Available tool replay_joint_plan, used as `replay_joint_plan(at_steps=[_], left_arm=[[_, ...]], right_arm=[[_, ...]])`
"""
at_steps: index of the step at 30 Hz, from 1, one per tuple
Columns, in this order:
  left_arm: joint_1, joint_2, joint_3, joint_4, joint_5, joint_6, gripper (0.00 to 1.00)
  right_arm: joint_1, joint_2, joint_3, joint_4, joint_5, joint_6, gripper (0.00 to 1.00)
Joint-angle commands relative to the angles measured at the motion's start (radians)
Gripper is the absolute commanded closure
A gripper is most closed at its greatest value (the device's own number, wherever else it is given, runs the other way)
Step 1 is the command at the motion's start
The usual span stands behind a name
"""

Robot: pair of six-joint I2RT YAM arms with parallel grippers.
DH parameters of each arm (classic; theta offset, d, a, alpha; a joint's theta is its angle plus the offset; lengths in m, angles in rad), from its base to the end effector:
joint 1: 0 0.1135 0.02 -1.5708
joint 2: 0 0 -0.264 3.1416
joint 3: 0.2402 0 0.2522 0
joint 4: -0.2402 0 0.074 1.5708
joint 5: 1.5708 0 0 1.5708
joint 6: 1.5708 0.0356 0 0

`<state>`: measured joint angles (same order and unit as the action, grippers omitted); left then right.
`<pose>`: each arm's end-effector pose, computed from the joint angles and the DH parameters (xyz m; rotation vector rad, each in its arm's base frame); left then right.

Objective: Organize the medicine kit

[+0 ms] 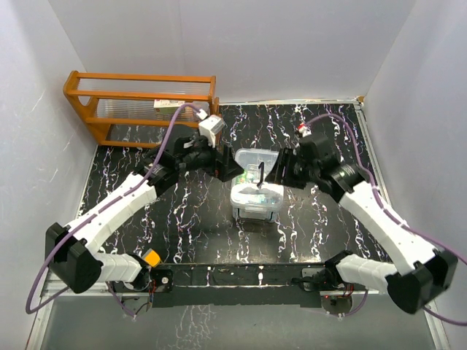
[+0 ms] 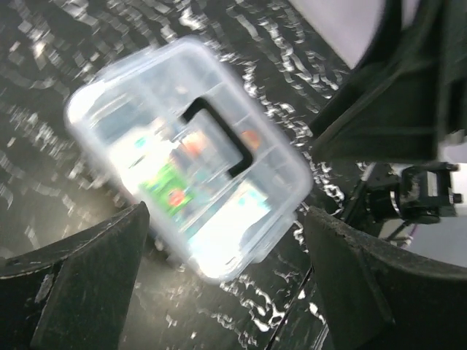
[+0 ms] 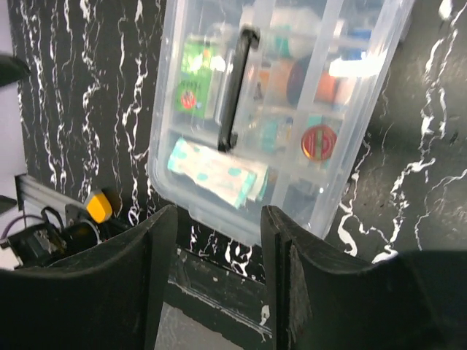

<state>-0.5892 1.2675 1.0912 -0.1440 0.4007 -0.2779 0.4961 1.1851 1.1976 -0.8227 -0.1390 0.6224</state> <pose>0.2369 -0.1750 0.3479 0.5884 1.8940 -0.9567 0.2089 0.1187 0.3420 0.0878 2.4835 0.6734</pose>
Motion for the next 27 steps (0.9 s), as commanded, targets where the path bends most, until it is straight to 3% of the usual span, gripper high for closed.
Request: replay_joint_plan(at_steps=[1,4,10,16,21,27], left_arm=[[-0.065,0.086,0.127,0.094,0.055,0.087,0.16],[-0.08,0.238,0.239,0.088,-0.008,0.164,0.22],[-0.08,0.537,0.512,-0.053,-0.228,0.324,0.46],[-0.08,0.819,0.825,-0.218,-0.368,0.34,0.6],[-0.08,0.917,0.921,-0.263,-0.436,0.362,0.64],[-0.08,0.935,0.915,-0.344,-0.379,0.426,0.64]], right_arm=[[-0.003,-0.159,-0.197,0.229,-0.093,0.033,0.54],[-0.002,-0.236,-0.312,0.258,-0.164,0.032,0.58],[-0.001,-0.333,-0.448,0.293,-0.225,-0.008,0.64],[0.001,-0.338,-0.522,0.342,-0.29,-0.059,0.67],[0.001,-0.31,-0.545,0.359,-0.295,-0.101,0.67],[0.004,-0.276,-0.547,0.363,-0.2,-0.068,0.67]])
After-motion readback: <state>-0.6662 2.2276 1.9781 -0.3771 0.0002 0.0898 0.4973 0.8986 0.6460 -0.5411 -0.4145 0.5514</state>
